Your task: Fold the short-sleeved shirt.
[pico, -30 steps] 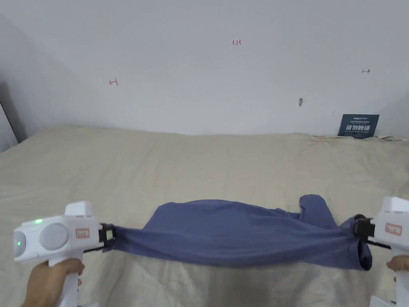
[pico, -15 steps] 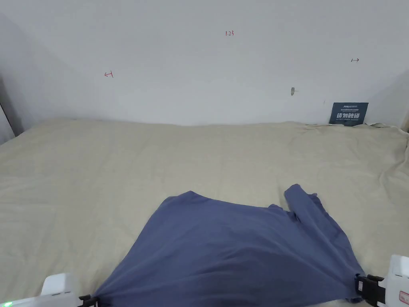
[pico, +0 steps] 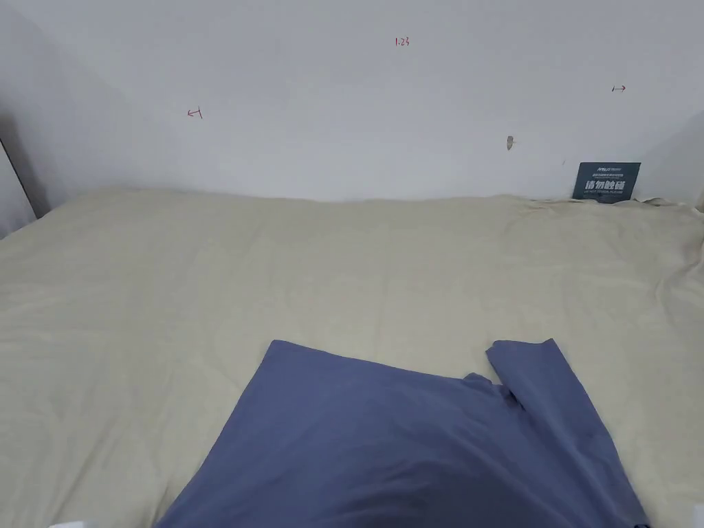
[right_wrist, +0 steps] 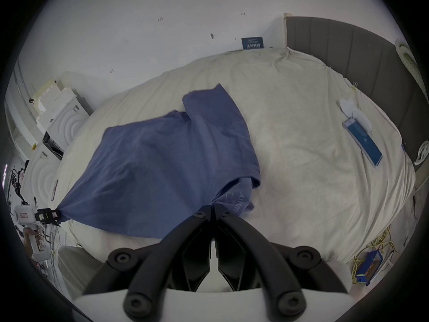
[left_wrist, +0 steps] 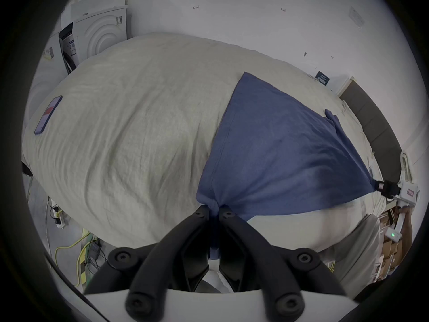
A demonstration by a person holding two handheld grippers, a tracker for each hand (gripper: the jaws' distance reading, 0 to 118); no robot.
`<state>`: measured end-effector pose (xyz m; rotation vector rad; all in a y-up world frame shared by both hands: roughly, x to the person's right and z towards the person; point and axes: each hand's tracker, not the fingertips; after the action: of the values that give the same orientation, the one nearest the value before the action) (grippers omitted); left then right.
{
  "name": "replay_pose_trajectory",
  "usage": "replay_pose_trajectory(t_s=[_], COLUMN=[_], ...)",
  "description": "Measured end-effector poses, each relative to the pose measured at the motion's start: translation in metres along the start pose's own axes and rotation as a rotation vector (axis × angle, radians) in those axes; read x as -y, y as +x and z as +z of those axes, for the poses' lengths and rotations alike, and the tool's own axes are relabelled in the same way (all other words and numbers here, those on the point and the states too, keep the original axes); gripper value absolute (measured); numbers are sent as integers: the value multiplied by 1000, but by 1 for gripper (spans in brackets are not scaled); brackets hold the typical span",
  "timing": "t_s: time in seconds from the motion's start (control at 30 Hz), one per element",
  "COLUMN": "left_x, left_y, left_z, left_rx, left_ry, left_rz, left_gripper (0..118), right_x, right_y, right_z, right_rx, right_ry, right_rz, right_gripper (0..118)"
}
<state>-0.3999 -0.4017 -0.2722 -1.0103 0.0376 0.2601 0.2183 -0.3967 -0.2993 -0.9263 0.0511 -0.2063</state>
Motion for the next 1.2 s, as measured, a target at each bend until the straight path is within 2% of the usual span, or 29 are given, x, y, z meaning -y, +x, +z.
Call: replay_pose_trajectory(t_s=[0.17,0.37,0.43,0.47,0.57,0.6,0.63,0.97,1.2], left_x=[-2,2,2,1,-5,-6,-9,-84,-164], left_y=[11,23,26,29,36,38,42,89,128], left_z=[-27,-44,-41,-38,-31,-28,-24,23,9], left_rx=[-30,-42,-49,-54,-62,-68,-74,10,21], left_ry=[-19,-55,-48,-42,-38,-35,-23,207,310], left_rz=[7,10,7,5,-9,-13,-17,-80,-146], left_gripper=[3,6,21,40,112,118,118,118,118], right_x=[10,16,14,11,1,-3,-7,-70,-112], right_y=[-16,-22,-18,-19,-26,-29,-30,-45,-56], right_z=[-25,-36,-32,-27,-8,-1,5,65,72], right_rx=[87,112,104,92,90,95,96,42,50], right_ry=[-54,-92,-79,-63,-19,3,37,314,434], right_rz=[13,4,-3,-10,9,19,29,90,125], right_gripper=[1,2,7,19,74,83,87,87,87])
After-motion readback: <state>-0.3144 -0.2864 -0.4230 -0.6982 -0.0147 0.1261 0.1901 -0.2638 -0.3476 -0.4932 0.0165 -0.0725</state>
